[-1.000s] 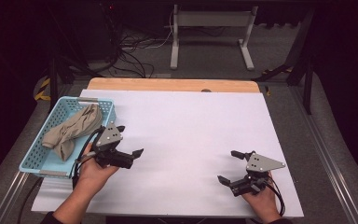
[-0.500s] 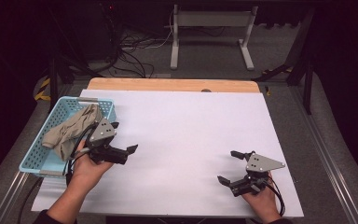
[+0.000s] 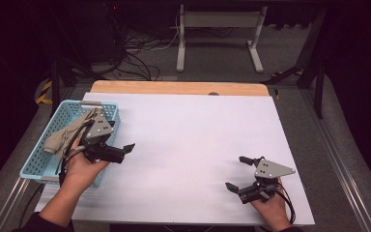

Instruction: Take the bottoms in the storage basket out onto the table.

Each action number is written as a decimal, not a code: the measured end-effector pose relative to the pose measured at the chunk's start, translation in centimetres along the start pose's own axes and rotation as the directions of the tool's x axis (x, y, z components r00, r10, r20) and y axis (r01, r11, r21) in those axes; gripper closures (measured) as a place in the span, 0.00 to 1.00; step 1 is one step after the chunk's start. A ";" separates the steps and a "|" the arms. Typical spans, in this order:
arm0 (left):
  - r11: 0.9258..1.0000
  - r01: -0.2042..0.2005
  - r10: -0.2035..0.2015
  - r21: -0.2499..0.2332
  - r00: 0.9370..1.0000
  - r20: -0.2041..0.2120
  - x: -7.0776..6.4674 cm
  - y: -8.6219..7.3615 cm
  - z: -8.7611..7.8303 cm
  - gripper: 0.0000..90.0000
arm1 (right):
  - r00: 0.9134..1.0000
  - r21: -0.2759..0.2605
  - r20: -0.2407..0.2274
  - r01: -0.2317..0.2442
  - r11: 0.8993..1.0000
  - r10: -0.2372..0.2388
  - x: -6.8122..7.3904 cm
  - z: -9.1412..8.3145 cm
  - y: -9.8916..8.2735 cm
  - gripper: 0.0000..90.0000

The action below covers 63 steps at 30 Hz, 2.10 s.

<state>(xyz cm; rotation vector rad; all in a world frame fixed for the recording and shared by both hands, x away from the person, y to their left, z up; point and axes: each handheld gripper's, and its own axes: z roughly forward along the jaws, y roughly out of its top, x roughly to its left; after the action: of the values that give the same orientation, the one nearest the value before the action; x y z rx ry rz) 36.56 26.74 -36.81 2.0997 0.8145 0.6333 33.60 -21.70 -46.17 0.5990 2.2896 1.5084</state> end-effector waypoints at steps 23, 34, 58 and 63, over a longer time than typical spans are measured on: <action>0.998 0.029 -0.027 0.049 0.999 -0.047 4.3 0.3 -0.8 0.03 | 1.000 0.012 0.003 -0.005 1.000 0.005 -0.1 0.0 -0.1 0.00; 0.996 0.055 -0.050 0.068 0.996 -0.076 6.2 0.0 -1.1 0.03 | 1.000 0.020 0.010 -0.011 1.000 0.010 -0.1 0.1 -0.1 0.00; 0.983 0.133 -0.112 0.126 0.980 -0.165 10.5 0.1 -1.3 0.02 | 1.000 0.023 0.017 -0.014 1.000 0.014 -0.2 0.1 -0.2 0.00; 0.979 0.152 -0.128 0.136 0.977 -0.168 11.4 -0.1 -1.0 0.02 | 1.000 0.023 0.017 -0.013 1.000 0.012 -0.2 0.1 -0.2 0.00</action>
<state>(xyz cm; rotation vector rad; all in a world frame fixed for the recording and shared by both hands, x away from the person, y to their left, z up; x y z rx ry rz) 43.50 35.48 -34.50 2.1204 1.1196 0.6875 33.81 -21.75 -46.36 0.6312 2.2978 1.4784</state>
